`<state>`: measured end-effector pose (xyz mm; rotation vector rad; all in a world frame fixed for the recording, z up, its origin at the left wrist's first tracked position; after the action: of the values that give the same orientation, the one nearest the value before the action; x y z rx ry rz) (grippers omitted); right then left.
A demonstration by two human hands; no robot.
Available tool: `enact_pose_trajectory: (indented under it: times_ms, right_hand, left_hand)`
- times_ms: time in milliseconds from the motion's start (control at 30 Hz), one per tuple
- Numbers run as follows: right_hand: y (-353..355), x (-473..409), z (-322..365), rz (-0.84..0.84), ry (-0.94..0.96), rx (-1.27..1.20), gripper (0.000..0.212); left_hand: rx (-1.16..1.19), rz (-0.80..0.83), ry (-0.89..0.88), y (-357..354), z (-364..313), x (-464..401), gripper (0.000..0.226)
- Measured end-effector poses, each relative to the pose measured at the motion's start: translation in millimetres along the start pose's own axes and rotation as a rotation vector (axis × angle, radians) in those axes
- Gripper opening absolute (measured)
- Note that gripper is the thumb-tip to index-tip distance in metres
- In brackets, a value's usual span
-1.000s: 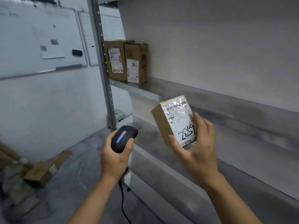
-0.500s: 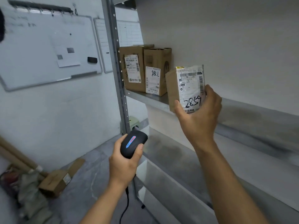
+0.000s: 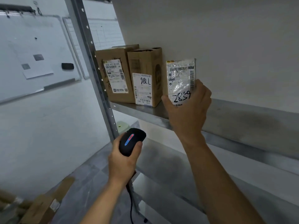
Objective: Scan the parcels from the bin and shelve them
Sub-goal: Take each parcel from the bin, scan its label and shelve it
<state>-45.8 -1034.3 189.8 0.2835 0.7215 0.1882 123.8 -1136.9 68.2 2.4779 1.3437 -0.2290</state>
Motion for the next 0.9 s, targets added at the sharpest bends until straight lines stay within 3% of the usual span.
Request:
enact_pose_trajectory:
  times_ms: [267, 467, 700, 900]
  right_hand:
    - [-40.6, 2.5, 7.8, -0.052, -0.084, 0.093, 0.104]
    - [-69.1, 9.5, 9.7, -0.066, -0.157, 0.167, 0.107]
    - [-74.0, 13.7, 5.9, -0.031, -0.186, 0.246, 0.087]
    - [-45.5, 31.3, 13.6, -0.023, -0.168, 0.263, 0.08]
  left_hand:
    - [0.057, 0.155, -0.004, 18.8, 29.8, -41.2, 0.066]
    - [0.074, 0.256, -0.023, 35.6, 45.8, -66.7, 0.054]
    - [0.141, 0.375, -0.03, 35.3, 57.4, -77.1, 0.07]
    - [0.178, 0.475, -0.034, 18.5, 64.1, -73.6, 0.07]
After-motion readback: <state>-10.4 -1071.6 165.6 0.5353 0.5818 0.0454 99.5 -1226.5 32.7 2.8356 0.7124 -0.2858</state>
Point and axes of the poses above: each hand's wrist, its own x-axis away from the middle knuckle, its own y-axis out of the back of the hand, z = x × y, the point moved 1 cm from there along -x, towards the middle knuckle, and after that the axes turned 14 degrees about z, right-handed, at the moved point
